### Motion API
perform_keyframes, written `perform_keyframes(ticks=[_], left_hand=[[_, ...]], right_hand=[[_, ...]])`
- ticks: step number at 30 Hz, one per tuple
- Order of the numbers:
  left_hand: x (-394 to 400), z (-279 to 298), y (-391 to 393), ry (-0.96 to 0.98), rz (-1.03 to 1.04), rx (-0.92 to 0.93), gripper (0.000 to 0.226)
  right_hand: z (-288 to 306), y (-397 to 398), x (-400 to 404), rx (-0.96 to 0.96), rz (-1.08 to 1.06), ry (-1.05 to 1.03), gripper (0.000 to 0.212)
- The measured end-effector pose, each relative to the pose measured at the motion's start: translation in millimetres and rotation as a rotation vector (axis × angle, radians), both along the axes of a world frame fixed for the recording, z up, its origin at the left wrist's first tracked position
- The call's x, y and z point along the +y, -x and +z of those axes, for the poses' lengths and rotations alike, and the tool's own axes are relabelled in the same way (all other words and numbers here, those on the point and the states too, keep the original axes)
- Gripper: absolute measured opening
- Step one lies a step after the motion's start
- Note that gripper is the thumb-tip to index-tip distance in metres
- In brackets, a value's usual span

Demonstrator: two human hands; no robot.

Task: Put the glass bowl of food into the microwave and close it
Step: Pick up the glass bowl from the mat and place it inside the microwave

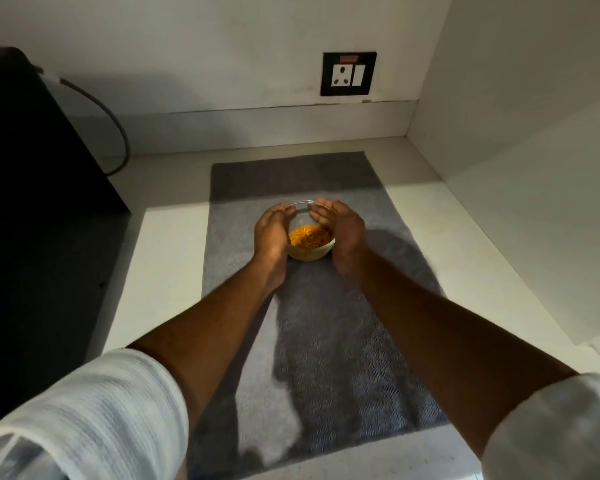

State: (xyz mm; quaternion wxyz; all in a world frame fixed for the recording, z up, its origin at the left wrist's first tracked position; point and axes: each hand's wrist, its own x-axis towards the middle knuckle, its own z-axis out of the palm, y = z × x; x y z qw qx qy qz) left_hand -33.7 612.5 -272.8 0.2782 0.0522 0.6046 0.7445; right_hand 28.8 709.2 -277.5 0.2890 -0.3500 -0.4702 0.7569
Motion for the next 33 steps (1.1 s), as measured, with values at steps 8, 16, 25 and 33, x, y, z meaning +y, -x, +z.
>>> perform_keyframes(ticks=[8,16,25,33], left_hand=[[-4,0,-6,-0.011,0.023,-0.009,0.024],[-38,12,-41,0.019,-0.001,0.051,0.033],[-121,35,-99,0.061,-0.074,0.164,0.031],[-231,90,-143,0.053,-0.008,0.066,0.03]], right_hand=[[4,-7,-11,-0.043,0.024,-0.05,0.033],[20,-44,-50,0.021,0.01,-0.074,0.026],[43,-106,-131,-0.01,-0.042,-0.034,0.026],[80,-146,-242,0.031,-0.064,0.043,0.031]])
